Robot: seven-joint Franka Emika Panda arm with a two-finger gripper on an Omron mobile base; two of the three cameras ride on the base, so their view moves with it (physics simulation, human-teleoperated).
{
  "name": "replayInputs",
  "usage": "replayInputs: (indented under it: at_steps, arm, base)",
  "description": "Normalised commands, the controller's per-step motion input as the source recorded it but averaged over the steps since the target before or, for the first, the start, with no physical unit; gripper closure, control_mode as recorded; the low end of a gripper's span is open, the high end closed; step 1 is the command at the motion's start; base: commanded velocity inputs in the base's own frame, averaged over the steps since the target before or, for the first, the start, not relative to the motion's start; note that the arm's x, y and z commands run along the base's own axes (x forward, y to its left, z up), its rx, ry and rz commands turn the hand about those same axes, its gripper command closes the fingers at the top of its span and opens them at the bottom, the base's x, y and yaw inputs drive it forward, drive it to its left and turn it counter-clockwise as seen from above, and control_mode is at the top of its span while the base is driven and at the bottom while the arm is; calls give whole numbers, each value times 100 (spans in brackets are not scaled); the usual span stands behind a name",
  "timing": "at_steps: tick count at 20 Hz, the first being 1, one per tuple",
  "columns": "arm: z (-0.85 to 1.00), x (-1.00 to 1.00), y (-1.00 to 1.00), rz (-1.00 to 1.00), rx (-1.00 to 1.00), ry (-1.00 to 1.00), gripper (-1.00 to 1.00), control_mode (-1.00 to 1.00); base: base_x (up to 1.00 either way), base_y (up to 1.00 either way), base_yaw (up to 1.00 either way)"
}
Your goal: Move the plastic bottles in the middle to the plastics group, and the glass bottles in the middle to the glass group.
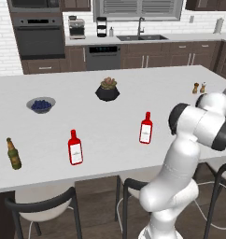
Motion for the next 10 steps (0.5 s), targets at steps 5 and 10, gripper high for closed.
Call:
replayInputs:
  at_steps: [5, 10]
  arm:
    - [-9, 11, -64, 0, 0, 0, 100, -100]
    - [-5, 23, -25, 0, -1, 1, 100, -100]
  base:
    - [0, 0, 0]
    - [0, 0, 0]
